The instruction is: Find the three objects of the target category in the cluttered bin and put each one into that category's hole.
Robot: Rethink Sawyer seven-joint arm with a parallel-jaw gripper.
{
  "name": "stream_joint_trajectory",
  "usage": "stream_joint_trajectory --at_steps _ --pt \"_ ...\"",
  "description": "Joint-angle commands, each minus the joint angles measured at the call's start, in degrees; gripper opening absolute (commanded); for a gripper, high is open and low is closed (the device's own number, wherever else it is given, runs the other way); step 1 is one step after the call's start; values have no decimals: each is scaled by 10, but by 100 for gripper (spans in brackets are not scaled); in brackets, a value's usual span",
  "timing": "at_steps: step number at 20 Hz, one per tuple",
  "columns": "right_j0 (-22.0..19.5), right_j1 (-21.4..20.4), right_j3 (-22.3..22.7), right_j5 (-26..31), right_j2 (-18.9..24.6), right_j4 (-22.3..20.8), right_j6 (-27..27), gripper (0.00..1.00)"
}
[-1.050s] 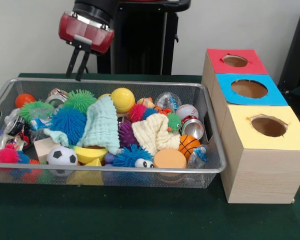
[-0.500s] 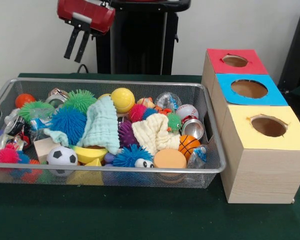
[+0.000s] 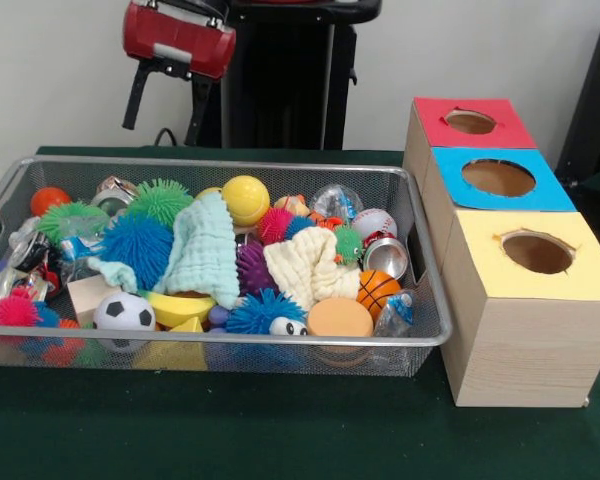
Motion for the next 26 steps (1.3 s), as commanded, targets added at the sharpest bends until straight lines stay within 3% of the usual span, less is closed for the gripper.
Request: stream_joint_trajectory --at_steps 1,14,26 --pt "-33 10 24 2 109 -48 61 100" --pt "-33 39 3 -25 111 -53 57 100" --pt "0 104 -39 -87 67 -26 47 100"
